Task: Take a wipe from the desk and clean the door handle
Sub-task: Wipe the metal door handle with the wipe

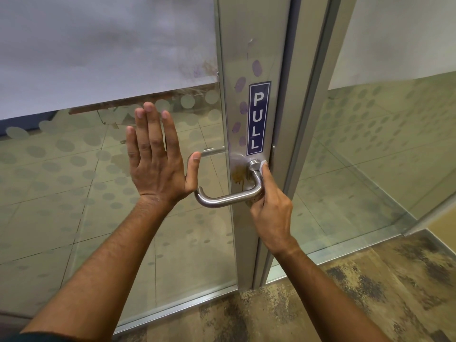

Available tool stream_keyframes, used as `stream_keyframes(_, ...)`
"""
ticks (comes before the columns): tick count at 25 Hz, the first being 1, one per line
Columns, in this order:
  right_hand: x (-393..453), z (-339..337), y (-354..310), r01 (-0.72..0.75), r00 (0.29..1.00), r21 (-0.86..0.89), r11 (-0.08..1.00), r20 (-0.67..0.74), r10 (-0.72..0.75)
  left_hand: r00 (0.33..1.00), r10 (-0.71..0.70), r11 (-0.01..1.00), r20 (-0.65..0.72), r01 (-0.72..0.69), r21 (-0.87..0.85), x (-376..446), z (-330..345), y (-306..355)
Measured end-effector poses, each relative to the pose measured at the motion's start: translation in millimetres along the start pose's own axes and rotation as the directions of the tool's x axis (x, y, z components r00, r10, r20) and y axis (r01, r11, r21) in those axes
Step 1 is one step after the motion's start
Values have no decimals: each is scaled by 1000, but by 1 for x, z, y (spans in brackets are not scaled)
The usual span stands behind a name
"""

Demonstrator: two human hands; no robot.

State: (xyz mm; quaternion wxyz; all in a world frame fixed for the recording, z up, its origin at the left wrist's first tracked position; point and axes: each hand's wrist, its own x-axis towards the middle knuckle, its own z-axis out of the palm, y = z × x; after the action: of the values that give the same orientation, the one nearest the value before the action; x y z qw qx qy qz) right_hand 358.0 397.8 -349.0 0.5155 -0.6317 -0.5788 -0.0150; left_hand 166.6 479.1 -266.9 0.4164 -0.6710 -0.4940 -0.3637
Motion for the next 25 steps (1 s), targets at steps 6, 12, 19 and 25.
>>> stream_keyframes(6,-3,7,-2,6,1000,-11,1000,27,-6,1000,3,1000,-7,-3,8,0,2,0)
stream_keyframes(12,-2,-2,-1,-97,991,16,995,92,95,1000,0,1000,-2,0,-11,0,-1,0)
stream_keyframes(19,-18,5,1,-287,950,87,954,156,271,1000,6,1000,2,-6,-4,0,-1,0)
stream_keyframes(25,0,10,-1,-255,966,241,936,31,256,1000,5,1000,5,-5,7,-1,1,0)
